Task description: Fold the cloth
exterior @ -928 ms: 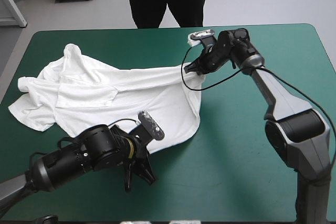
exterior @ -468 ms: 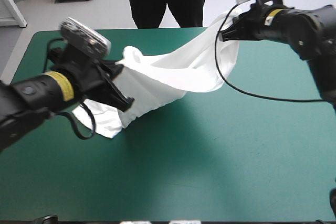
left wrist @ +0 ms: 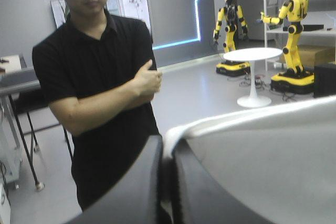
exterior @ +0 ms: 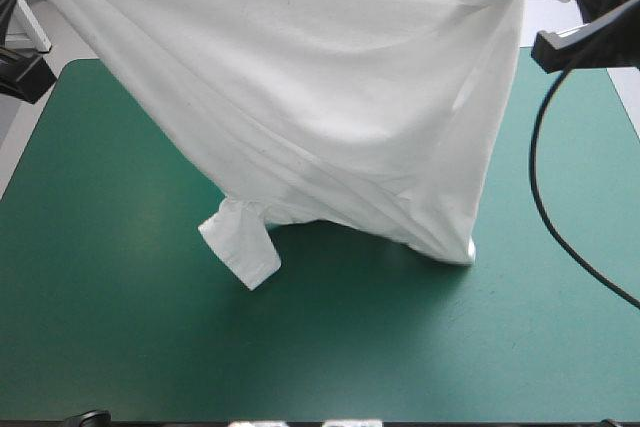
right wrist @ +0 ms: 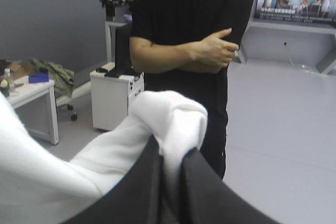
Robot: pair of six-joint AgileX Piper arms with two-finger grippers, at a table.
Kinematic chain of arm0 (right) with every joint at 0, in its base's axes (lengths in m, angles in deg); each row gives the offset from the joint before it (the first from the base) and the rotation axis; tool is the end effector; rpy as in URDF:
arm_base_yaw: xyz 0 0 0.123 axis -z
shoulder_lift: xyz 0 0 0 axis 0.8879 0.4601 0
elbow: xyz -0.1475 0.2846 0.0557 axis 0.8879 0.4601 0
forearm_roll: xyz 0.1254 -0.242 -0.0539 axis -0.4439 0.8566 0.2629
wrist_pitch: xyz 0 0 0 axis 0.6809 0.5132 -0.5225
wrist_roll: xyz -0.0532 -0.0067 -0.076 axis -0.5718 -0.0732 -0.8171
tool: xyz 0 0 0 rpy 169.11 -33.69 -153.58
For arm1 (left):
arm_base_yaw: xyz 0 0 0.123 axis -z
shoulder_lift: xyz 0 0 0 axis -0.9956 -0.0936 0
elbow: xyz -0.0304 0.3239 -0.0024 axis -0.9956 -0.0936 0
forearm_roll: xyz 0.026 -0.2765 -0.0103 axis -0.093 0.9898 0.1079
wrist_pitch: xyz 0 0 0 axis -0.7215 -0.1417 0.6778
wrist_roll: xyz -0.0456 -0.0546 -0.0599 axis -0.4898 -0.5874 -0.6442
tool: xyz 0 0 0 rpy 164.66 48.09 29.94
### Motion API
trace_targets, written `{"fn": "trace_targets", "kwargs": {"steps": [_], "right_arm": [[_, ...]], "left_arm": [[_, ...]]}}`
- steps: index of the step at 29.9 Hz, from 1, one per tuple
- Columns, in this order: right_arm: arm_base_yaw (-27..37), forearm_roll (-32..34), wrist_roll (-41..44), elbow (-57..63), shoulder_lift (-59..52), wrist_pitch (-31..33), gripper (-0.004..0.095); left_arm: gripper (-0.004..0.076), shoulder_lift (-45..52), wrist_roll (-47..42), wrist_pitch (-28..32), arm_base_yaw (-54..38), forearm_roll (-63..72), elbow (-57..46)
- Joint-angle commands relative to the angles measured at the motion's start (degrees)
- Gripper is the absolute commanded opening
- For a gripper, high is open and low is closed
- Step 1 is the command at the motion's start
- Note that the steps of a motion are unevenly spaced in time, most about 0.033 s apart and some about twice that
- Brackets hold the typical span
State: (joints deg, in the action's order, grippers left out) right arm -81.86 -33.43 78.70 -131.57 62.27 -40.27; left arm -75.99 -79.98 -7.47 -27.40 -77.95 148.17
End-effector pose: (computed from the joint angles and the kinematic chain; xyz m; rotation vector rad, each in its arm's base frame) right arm 0.1314 0.0467 0.6777 -0.2752 1.4509 0.2551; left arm 0.0892 -0.0531 0.7145 0.4405 1.3397 -0.2532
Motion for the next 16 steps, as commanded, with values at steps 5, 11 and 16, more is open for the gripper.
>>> {"fn": "trace_targets", "kwargs": {"steps": [5, 11, 16], "right_arm": [[0.5, 0.6, 0.0, -1.4, -3.2, -7.7, -0.0017], [0.5, 1.1, 0.1, -4.5, -1.0, -11.0, -0.0017], [0.5, 4.5, 2.7, -8.8, 3.4, -15.0, -0.0017]], "left_arm": [[-0.0009, -0.9, 4.2, 10.1, 0.3, -3.2, 0.9], [-0.0009, -2.4, -1.0, 12.2, 0.3, -14.6, 0.9], [-0.0009, -4.4, -14.1, 15.3, 0.3, -30.0, 1.4]]}}
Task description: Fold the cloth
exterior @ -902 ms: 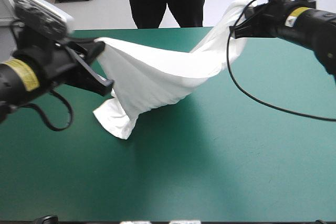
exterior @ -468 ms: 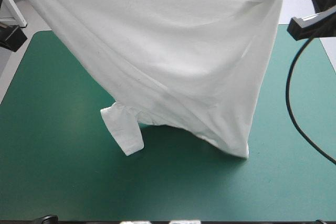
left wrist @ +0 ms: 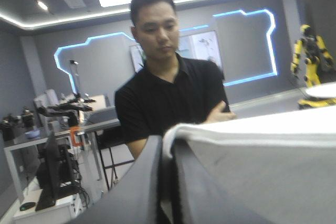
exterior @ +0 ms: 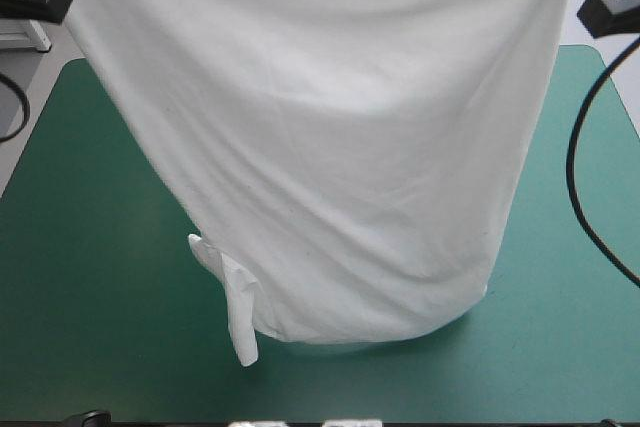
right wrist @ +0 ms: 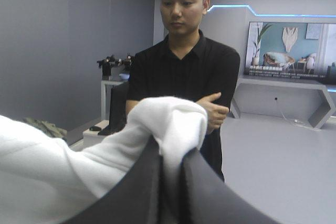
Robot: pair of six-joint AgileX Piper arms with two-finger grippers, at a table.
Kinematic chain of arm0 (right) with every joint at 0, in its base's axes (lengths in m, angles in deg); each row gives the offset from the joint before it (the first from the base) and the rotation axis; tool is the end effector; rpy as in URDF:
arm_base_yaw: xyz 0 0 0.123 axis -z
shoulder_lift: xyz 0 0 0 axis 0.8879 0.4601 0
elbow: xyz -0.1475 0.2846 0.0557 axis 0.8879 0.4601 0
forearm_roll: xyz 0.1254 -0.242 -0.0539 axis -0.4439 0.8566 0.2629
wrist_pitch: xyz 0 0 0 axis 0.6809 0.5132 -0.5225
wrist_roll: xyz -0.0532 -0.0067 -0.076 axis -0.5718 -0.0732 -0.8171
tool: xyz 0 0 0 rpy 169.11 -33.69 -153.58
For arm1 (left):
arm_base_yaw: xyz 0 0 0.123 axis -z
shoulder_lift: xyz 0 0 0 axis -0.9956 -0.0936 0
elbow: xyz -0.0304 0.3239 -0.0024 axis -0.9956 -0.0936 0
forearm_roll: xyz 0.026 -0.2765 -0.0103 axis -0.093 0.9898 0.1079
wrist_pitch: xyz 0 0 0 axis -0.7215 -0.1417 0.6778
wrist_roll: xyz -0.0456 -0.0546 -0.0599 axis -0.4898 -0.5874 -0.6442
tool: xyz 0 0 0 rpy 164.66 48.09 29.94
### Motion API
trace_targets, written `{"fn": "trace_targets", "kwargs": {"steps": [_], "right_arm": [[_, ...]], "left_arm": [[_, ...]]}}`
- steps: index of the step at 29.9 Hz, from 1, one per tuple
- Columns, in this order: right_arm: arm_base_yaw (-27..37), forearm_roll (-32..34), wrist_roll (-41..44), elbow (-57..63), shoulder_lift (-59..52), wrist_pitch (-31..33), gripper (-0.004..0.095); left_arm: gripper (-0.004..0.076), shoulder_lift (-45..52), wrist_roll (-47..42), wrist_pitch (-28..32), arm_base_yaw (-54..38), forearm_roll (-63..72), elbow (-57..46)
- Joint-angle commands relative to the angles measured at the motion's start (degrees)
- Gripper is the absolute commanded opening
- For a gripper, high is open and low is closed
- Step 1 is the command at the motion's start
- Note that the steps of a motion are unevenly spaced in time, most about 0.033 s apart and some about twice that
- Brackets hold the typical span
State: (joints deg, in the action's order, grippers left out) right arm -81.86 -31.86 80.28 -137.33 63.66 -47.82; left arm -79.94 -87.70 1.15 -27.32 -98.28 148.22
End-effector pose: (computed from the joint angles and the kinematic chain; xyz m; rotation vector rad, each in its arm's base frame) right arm 0.1181 0.0402 0.7094 -0.2166 1.2493 0.2646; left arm 0.1136 -0.0660 0.7287 0.2782 1.1916 -0.0282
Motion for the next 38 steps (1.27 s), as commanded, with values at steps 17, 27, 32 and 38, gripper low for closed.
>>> {"fn": "trace_targets", "kwargs": {"steps": [17, 27, 32, 38], "right_arm": [[3.8, 10.5, 10.7, -21.7, 27.1, -16.9, -0.0017], [14.4, -8.3, 3.3, -23.7, 30.4, -10.8, -0.0017], [14.6, -15.1, -3.1, -15.2, 29.8, -3.4, -0.0017], [14.6, -16.8, -7.0, 4.9, 22.9, 2.1, -0.0017]], "left_arm": [[-0.0009, -24.5, -7.2, 34.9, -31.3, 19.0, 13.5], [-0.0009, -29.4, -0.6, 35.5, -40.1, 35.8, 14.5], [-0.0009, -28.2, 10.7, 28.8, -40.3, 45.3, 8.0], [-0.0009, -18.9, 15.6, 23.8, -40.1, 54.2, -16.0]]}}
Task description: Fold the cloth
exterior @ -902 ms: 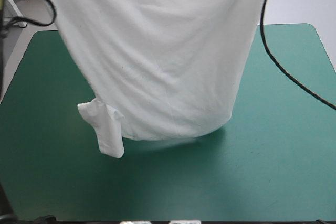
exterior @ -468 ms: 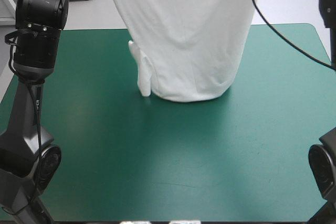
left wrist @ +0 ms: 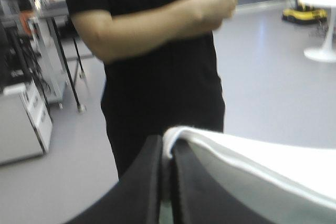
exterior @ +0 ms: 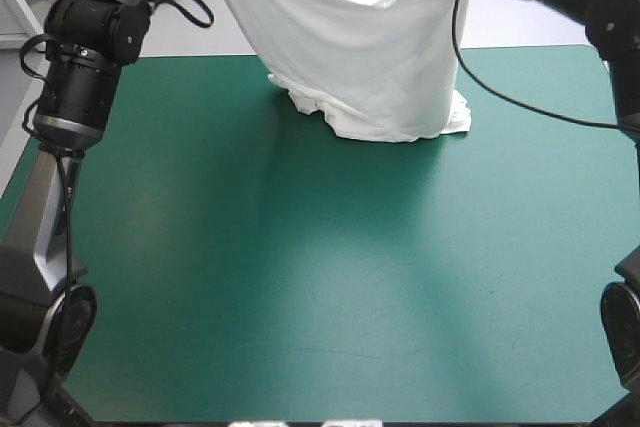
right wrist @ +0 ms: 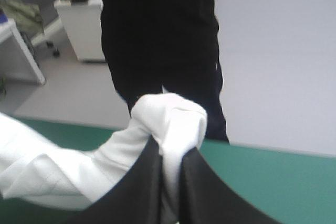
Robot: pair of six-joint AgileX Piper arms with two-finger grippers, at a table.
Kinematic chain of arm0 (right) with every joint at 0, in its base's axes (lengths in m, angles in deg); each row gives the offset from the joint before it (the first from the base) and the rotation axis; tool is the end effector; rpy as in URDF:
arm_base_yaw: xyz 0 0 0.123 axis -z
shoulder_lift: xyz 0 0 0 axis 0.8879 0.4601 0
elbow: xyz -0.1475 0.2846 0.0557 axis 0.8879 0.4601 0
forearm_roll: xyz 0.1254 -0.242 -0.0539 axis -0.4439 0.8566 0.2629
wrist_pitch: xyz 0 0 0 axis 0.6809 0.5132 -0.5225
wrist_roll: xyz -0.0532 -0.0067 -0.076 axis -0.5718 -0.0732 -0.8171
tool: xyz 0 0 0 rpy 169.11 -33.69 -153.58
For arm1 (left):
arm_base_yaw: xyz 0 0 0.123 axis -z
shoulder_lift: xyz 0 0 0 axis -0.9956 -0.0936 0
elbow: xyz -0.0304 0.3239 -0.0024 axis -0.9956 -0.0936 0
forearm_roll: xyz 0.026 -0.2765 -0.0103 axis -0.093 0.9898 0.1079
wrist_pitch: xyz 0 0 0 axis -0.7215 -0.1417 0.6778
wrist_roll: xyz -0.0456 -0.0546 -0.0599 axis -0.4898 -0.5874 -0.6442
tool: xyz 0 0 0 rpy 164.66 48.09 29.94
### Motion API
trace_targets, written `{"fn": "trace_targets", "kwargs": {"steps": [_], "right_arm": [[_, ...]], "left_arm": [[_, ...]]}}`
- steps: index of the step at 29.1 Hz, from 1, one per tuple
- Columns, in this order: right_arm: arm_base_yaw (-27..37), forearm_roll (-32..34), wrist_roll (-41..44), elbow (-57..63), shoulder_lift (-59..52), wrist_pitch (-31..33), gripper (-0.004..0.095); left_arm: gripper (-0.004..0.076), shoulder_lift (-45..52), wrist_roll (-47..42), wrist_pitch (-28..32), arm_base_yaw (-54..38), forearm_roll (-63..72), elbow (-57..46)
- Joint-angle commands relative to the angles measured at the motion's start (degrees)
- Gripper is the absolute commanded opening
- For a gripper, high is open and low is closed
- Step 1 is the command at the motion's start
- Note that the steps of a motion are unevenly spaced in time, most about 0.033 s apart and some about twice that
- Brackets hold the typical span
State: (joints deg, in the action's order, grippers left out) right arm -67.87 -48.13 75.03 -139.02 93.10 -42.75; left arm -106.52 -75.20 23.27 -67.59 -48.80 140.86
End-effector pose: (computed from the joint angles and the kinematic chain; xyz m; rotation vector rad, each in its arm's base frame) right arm 0.3865 0.0534 0.5759 -0.1397 1.8186 0.3006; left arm 0.4012 -0.1181 0.5817 0.2748 1.5690 -0.1156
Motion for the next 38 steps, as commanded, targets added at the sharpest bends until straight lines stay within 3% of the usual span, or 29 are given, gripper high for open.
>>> {"fn": "trace_targets", "kwargs": {"steps": [1, 5, 10, 17, 24, 30, 38], "right_arm": [[0.6, -0.4, -1.8, 9.8, -7.9, -2.9, -0.0017], [0.6, -0.1, -1.8, 24.9, -13.9, -2.1, -0.0017], [0.1, -0.5, -1.8, 42.8, -21.2, -1.4, -0.0017], [-4.1, 0.2, -1.8, 60.6, -27.7, 3.9, -0.0017], [-5.3, 1.0, -1.5, 69.1, -30.2, 9.9, -0.0017], [-8.0, 7.2, 2.3, 74.1, -32.6, 15.0, -0.0017], [-9.1, 12.8, 5.2, 82.2, -37.2, 18.2, -0.0017]], "left_arm": [[-0.0009, 9.6, 4.7, 0.5, 0.2, 6.8, -12.7], [-0.0009, 16.4, 9.5, -4.4, 0.3, 14.5, -31.5], [-0.0009, 24.0, 9.6, -6.4, 1.9, 14.2, -51.2], [-0.0009, 32.5, 7.8, -10.1, 4.6, 14.0, -67.9], [-0.0009, 34.9, 4.6, -16.1, 7.3, 14.2, -76.7], [-0.0009, 35.2, 3.5, -21.6, 10.2, 16.1, -81.2], [-0.0009, 40.5, 0.3, -24.1, 13.7, 19.6, -87.4]]}}
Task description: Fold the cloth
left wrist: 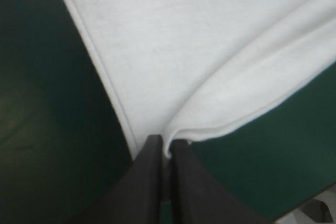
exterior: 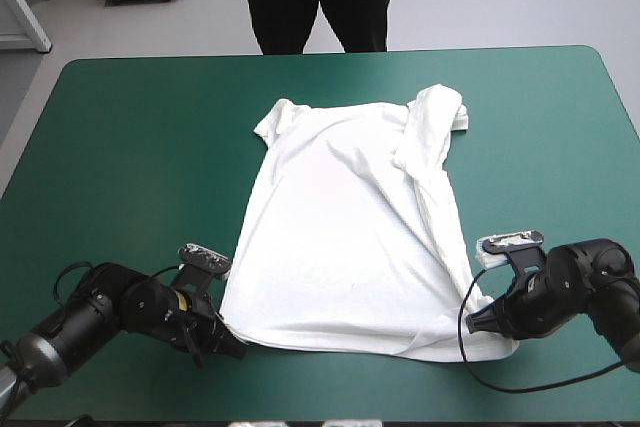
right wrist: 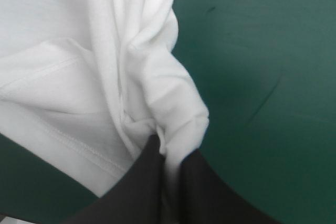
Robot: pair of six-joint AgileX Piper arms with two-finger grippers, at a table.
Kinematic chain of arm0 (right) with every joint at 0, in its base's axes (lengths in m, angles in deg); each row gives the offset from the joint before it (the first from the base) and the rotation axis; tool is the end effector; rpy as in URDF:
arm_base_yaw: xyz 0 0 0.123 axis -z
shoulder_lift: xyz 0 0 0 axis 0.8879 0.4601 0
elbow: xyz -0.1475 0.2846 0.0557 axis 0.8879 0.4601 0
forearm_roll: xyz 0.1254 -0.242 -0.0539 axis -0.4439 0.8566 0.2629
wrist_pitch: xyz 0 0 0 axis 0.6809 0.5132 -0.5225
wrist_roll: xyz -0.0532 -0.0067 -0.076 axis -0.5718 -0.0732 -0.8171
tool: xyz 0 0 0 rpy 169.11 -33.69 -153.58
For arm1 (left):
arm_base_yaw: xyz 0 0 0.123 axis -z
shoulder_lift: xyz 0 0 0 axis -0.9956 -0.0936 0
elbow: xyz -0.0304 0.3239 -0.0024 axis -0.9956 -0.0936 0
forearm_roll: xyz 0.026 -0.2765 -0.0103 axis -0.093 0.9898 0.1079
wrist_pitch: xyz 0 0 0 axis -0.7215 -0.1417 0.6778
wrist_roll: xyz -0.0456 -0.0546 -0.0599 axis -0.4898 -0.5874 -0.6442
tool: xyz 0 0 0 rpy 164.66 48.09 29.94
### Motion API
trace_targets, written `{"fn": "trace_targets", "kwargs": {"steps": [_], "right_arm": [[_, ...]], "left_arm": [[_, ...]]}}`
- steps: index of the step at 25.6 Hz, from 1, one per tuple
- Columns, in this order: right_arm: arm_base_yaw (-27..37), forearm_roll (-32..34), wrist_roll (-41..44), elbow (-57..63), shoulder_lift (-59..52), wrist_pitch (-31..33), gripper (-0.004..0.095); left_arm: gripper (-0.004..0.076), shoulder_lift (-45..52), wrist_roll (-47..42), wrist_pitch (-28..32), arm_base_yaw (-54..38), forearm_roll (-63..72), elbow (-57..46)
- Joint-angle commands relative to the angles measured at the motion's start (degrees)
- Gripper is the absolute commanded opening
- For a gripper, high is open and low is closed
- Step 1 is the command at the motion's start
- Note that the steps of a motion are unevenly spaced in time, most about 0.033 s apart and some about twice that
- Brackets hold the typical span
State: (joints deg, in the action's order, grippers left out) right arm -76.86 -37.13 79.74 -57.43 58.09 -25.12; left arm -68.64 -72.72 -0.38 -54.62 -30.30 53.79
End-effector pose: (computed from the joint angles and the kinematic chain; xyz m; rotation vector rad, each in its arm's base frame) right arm 0.1601 0.0472 0.2763 -0.3550 2.9421 0.1360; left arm 0.1400 -0.0997 0.2562 0.6719 2.8174 -0.3699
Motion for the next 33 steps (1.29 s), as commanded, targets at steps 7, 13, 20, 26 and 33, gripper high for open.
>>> {"fn": "trace_targets", "kwargs": {"steps": [7, 13, 20, 26, 33], "right_arm": [[-0.1, 1.7, 1.5, 3.9, -3.1, -0.4, -0.0011], [-0.1, 2.5, 1.5, 2.1, -4.3, 4.6, 0.0621], [-0.1, 2.7, 4.2, -4.3, -12.4, 8.1, 0.0801], [-0.1, 3.8, 6.5, -8.1, -22.1, 8.1, 0.0795], [-0.1, 4.3, 6.3, -8.1, -27.4, 8.1, 0.0793]], "left_arm": [[-0.0008, 5.0, -3.0, -1.1, 0.7, 1.4, -2.1], [0.0382, 5.5, -3.7, -13.5, 0.7, 4.6, -2.0], [0.0513, 14.8, -9.6, -20.9, 0.7, 5.5, 1.7], [0.0511, 24.2, -17.0, -20.8, 0.7, 6.1, 4.6], [0.0511, 25.3, -17.2, -20.8, 0.7, 1.1, 4.5]]}}
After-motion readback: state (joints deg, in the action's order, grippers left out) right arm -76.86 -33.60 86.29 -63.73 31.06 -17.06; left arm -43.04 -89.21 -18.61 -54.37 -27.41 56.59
